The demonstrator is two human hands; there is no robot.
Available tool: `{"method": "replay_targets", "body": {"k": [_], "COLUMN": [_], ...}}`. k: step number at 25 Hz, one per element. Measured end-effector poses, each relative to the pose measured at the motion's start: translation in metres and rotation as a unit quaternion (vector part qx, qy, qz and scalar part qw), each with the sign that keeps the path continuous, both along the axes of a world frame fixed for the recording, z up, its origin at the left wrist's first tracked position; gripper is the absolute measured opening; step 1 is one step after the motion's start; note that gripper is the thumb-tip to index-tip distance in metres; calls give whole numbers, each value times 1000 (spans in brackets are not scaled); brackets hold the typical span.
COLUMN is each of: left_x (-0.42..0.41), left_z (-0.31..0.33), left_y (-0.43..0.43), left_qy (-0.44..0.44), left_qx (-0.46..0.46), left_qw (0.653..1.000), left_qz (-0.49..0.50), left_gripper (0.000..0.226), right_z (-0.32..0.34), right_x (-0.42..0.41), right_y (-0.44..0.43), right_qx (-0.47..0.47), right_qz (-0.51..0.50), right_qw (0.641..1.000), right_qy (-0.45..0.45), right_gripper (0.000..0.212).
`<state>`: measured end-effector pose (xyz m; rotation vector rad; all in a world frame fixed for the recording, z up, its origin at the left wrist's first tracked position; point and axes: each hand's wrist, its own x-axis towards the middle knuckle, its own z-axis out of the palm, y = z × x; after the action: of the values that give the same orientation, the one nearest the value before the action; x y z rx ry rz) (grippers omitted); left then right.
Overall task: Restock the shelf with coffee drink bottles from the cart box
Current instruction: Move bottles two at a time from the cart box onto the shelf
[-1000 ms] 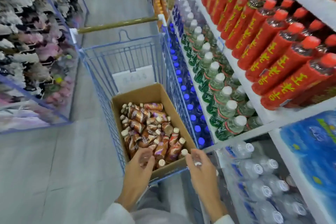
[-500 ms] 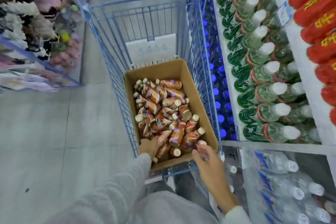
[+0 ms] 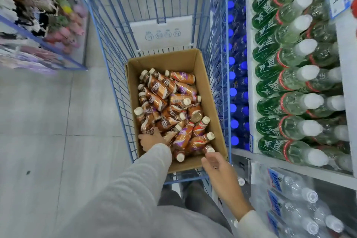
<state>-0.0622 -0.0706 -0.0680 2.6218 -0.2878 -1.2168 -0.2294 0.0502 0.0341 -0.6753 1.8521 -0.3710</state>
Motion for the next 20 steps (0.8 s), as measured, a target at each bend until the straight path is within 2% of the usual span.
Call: {"method": "replay_targets", "body": {"k": [1,4,7,10,12,14,17,20], "left_x": [7,37,67,86,92,94,93,97], "left_z": [13,50,94,122,131,133,127,121], "left_y": [5,31,44,57,66,74,79,76], "left_qy": [6,45,59,68,81,79,72,94], "left_qx": [-51,-163,-205,-206,-207,-210,-207,-207], "left_qw": [999,983,969,967,969,971,975,974], "left_qz": [13,-65,-121,-131,-112,-80,-35,-2], "left_gripper": [62,48,50,51,49,49,47,49], "right_z": [-5,-30,-70,-98,-114,-136,-158,-172], "right_x": [2,18,47,76,96,118,151,161], "right_y": [-8,-35,-66,-97,-105,-104,-101,-98], "right_qx": [1,29,106,235,270,285,319,290], "right_qz": [8,29,35,-84,-144,-185,-205,-155], "right_qw": [1000,998,990,949,923,911,909,939], "right_qy": [-11,-44,-87,-193,-233,-232,-175,-104], "right_gripper": [18,17,26,47,60,72,99,90]}}
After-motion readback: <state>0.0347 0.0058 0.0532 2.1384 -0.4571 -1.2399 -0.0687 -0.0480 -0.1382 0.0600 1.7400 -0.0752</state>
